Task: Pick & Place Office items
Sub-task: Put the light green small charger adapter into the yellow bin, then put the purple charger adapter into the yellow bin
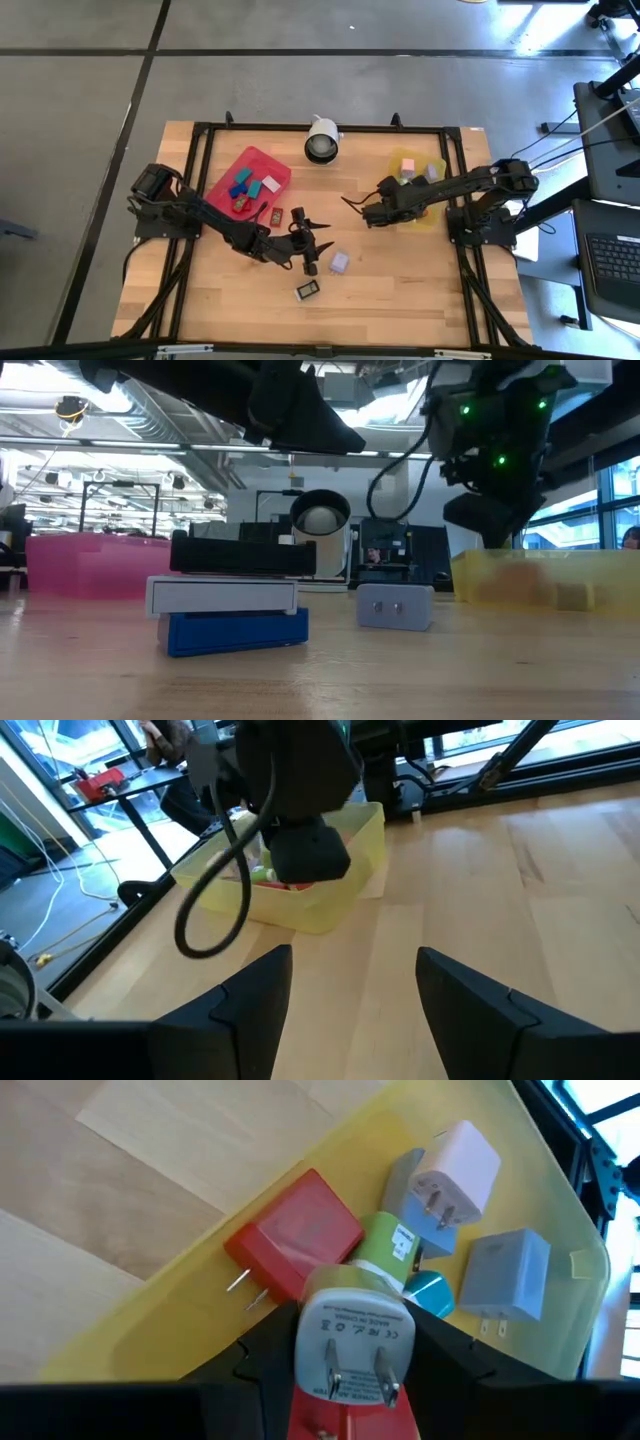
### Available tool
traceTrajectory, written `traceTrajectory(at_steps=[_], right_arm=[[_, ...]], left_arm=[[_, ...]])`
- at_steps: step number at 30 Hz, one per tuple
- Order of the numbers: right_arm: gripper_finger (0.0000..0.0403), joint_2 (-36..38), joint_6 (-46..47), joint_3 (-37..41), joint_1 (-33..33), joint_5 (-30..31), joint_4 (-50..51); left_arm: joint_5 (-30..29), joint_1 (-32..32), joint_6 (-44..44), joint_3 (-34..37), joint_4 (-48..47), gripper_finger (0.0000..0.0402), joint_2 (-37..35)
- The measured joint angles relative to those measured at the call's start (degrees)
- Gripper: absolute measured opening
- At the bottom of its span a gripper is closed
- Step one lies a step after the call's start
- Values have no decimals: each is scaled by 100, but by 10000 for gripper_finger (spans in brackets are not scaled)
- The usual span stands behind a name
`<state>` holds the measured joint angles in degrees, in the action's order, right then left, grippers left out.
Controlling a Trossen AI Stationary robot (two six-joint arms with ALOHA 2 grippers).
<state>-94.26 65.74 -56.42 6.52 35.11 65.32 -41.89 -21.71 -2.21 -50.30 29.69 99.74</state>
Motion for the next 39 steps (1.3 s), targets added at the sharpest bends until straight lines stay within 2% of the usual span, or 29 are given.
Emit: traceTrajectory(at_steps=[13,23,28,34,39], right_arm=[[158,-242,-502,-2,-54,-58,-371],[246,-242,-774,-2,-54,-167,-417],[278,-225,-1096,-94,-54,-681,-32],[273,-222,-931,-668,99,-1070,1094],[261,-220,-923,-1185,514,-1177,964]], left_arm=[[0,0,-3,0,-36,209,0],[0,0,-1,0,-157,207,0],[-1,0,-2,2,-173,205,0],[-2,0,1,2,-170,203,0],[0,0,149,2,-173,205,0]])
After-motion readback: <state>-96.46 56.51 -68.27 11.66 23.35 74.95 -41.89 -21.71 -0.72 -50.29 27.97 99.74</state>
